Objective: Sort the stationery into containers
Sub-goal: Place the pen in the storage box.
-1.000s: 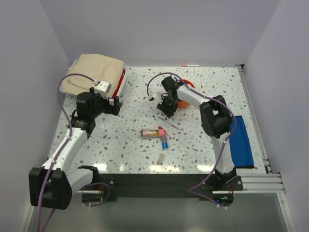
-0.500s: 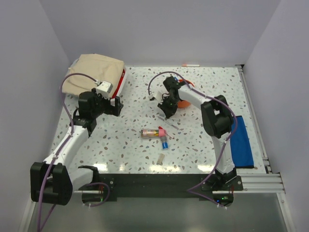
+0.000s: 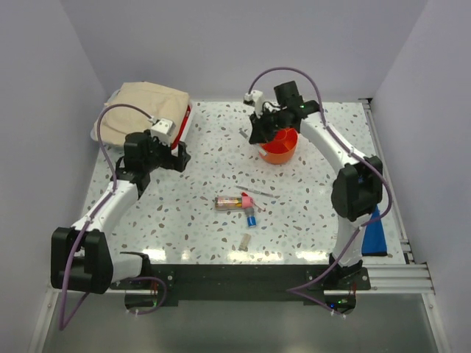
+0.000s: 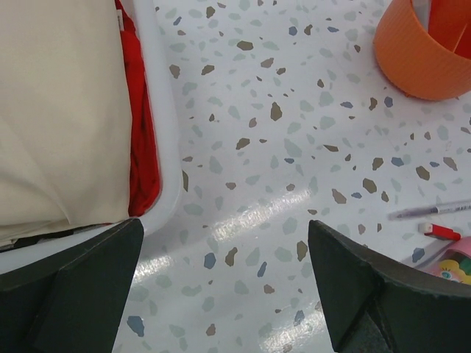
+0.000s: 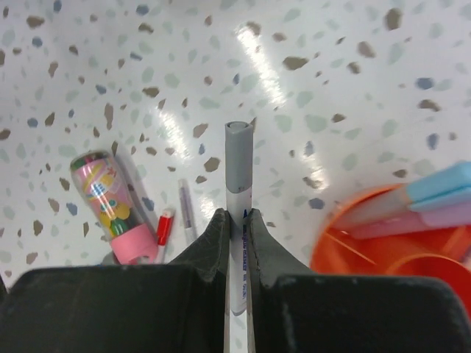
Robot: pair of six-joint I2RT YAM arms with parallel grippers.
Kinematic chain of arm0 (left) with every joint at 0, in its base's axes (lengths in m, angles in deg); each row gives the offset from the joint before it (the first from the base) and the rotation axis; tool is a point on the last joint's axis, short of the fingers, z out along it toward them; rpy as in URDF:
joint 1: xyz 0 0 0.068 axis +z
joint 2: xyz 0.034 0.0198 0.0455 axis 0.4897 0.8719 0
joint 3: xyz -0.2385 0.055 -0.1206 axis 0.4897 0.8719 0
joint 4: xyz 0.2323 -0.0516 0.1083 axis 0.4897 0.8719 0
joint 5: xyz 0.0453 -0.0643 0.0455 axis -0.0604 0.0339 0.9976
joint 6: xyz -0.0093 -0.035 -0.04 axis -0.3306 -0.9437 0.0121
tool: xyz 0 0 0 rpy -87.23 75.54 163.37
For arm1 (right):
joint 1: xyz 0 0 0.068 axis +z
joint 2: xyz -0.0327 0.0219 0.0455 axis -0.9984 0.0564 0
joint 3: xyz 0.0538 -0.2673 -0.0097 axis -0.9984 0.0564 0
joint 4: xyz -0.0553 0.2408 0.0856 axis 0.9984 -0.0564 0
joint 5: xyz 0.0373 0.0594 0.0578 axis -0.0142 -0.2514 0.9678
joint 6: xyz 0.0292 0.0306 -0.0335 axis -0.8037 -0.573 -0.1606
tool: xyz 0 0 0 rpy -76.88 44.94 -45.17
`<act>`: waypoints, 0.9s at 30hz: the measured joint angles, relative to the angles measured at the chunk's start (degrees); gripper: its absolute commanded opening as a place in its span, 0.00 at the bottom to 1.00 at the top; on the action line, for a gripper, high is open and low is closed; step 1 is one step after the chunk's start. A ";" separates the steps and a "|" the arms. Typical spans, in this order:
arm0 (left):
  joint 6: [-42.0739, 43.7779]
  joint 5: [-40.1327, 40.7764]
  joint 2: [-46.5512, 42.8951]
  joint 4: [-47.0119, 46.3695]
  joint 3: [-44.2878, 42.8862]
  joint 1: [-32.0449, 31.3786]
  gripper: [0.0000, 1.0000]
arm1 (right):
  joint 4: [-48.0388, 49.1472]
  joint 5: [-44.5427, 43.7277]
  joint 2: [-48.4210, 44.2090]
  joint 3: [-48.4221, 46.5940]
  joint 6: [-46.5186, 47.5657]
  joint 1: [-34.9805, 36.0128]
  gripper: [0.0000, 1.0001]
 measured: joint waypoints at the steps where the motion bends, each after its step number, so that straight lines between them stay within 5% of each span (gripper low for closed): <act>1: 0.02 -0.07 0.39 -0.02 -0.66 0.00 0.99 | 1.81 0.26 -0.79 0.04 -1.29 -1.20 0.00; 13: 0.37 -0.42 3.87 0.09 -4.13 -0.02 0.98 | 31.01 4.70 -4.81 12.33 -15.13 -15.34 0.00; 27: 1.60 -0.35 4.72 1.22 -5.35 -0.17 0.99 | 47.34 4.26 -0.66 12.96 -18.03 -15.69 0.00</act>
